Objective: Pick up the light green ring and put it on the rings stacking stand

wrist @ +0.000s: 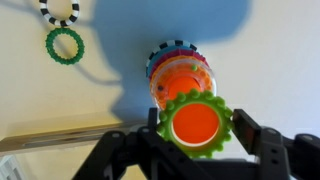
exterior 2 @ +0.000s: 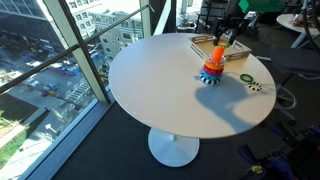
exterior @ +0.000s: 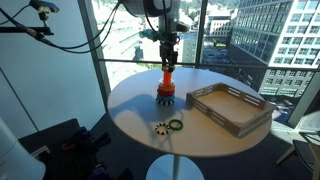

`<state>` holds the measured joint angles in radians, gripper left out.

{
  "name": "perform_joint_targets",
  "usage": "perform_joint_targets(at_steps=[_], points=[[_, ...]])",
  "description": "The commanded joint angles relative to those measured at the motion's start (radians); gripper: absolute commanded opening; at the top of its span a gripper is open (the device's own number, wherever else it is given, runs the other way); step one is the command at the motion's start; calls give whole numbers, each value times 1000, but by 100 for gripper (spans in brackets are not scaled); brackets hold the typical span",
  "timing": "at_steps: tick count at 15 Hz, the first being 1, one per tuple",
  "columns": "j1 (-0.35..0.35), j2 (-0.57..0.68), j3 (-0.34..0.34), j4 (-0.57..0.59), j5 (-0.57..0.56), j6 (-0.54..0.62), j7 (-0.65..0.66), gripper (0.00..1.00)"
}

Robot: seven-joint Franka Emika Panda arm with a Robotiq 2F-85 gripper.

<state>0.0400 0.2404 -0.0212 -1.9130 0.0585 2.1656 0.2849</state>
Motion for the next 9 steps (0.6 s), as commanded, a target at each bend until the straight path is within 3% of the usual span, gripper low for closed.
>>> perform_joint_targets(at_steps=[1,4,5,6,9], points=[[2,36,-2,53,-20,-40,26,50],[2,48,-1,61,-14,-51,21,50],[1,50,-1,63,-12,-57,19,78],[0,49,0,64,-8,-68,14,95],[-1,42,2,66,-5,-100,4,100]])
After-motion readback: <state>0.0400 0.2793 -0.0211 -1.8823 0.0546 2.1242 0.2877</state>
